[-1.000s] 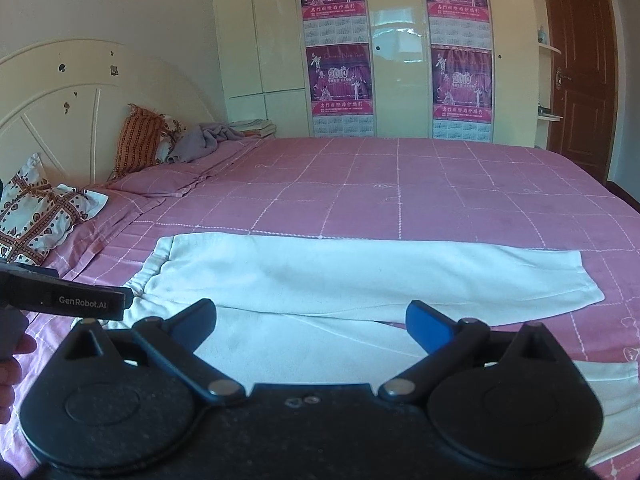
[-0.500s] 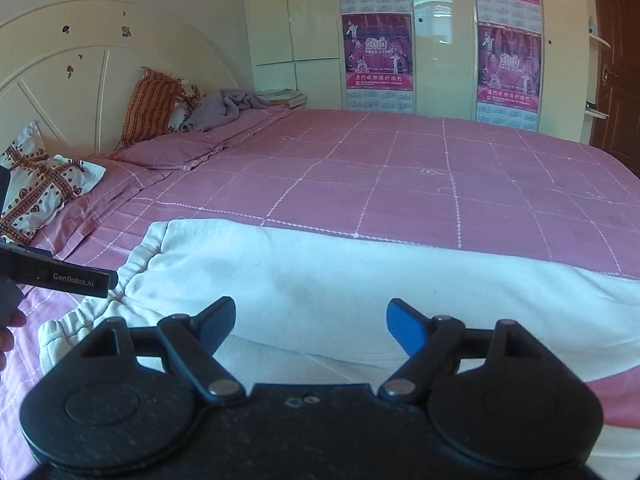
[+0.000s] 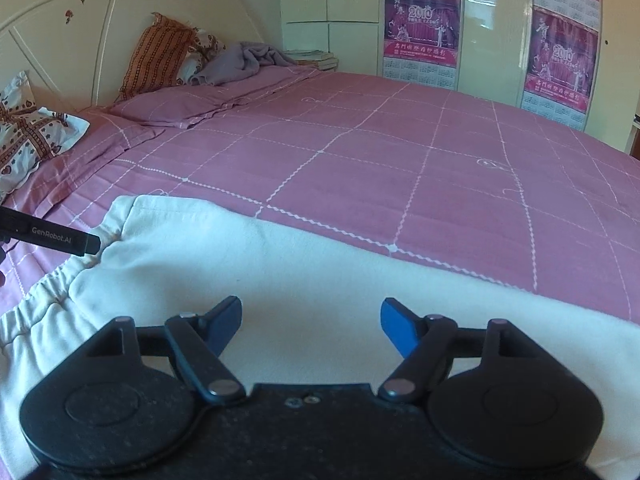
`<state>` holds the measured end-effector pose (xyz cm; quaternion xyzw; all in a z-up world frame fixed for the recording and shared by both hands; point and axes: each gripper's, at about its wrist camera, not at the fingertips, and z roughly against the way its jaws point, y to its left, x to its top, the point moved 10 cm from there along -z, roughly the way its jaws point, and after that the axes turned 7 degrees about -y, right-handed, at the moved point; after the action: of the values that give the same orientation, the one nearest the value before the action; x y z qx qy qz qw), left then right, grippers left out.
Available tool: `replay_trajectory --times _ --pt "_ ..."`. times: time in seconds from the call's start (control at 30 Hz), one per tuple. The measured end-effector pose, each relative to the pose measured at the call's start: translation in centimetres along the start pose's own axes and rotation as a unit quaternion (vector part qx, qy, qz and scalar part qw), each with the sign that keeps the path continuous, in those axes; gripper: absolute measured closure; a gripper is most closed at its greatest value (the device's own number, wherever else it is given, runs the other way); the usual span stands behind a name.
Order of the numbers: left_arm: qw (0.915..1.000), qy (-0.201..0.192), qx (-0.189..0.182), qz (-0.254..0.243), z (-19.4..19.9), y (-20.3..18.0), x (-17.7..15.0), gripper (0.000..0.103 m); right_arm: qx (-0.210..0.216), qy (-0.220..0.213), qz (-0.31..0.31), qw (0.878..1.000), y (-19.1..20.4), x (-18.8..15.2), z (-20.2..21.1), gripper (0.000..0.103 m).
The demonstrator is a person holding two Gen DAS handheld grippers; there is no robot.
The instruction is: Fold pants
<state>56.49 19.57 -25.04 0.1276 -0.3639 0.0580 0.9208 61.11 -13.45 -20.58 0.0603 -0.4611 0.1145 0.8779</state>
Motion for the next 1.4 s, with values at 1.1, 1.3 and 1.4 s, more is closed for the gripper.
replay_trajectory --times 1.1,1.3,1.4 --pt "0.9986 0.024 -0.046 0.009 4.4 2.4 -4.9 0.085 0.131 -0.002 0.147 0.981 6.0 -1.8 5.8 0.095" --pt "0.9928 0.063 -0.095 0.037 10.3 5.4 -10.5 0.076 0.145 0.044 0.138 0.979 10.8 -10.9 11.4 0.089" --pt "0.9870 0.083 -0.110 0.082 12.1 7.0 -12.5 0.036 0.125 0.077 0.103 0.984 11.1 -14.0 11.3 0.080"
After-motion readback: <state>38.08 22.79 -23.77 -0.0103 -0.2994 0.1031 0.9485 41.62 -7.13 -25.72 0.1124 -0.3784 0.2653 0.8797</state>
